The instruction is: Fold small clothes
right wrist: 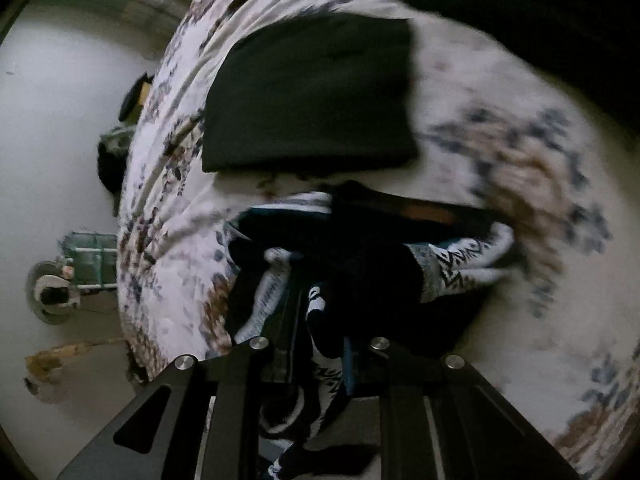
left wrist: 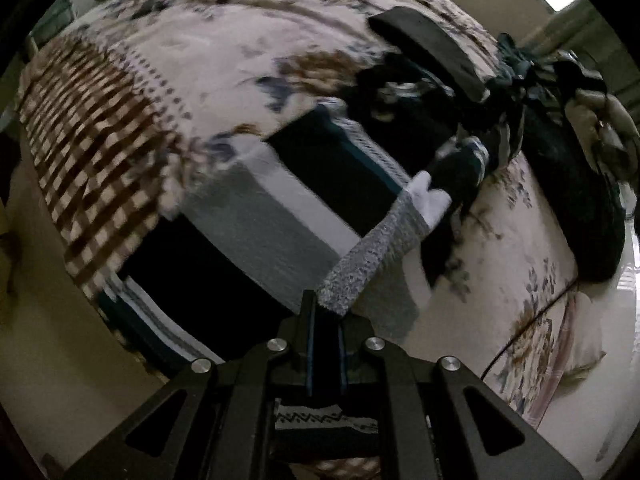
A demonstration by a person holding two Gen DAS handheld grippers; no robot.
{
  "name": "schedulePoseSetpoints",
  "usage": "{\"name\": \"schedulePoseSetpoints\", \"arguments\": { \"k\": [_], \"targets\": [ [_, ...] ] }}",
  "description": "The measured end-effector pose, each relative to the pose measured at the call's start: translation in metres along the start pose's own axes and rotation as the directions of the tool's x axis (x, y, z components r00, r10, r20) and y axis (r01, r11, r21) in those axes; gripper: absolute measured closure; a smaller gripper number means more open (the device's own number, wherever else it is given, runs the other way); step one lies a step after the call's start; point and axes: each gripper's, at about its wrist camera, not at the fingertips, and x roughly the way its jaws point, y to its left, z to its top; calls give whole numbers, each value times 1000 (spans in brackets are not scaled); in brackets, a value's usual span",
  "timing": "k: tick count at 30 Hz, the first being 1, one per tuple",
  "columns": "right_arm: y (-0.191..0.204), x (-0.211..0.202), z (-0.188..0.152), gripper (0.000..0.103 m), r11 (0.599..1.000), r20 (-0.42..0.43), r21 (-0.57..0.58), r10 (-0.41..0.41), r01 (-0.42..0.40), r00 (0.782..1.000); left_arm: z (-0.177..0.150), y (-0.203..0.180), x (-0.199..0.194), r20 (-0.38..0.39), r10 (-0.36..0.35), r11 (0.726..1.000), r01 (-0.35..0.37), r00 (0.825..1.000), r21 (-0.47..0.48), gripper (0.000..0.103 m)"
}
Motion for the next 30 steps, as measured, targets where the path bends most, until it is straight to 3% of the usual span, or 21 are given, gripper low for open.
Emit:
{"name": "schedulePoseSetpoints", "arguments": {
  "k": [7,9,11,13,14,16,18,20,25,30],
  "targets": [
    [95,125,39,86,986,-84,-66,-161,155,983,32,88,46,-115,-71,993,59,991,-104,97],
    [106,150,43,84,980,-109,-75,-193,186,975,36,104,57,-166,-126,988,108,978,-113,95],
    [110,165,44,71,985,-150,-65,-168,160,974,36,121,60,-193,-158,981,132,968,-142,91],
    [112,157,36,50,993,-140,-55,-110,103,984,36,135,62,-251,-203,976,176,946,-128,81],
    [114,149,29,46,996,-137,-60,-80,72,987,35,141,59,-269,-225,972,197,936,-128,79],
    [115,123,1,41,997,-121,-73,-35,26,992,36,155,48,-295,-209,977,186,932,-103,77],
    [113,104,-34,41,995,-129,-96,-13,0,992,39,165,39,-320,-206,978,187,925,-90,71],
    [106,93,-76,41,994,-146,-107,-31,16,989,43,172,31,-323,-183,983,167,928,-78,59],
    [65,85,-181,41,994,-168,-91,-78,64,983,59,162,20,-291,-168,986,166,942,-31,59],
    [-6,89,-253,41,992,-139,108,-47,63,989,90,115,20,-230,-174,981,190,957,49,59]
  ]
}}
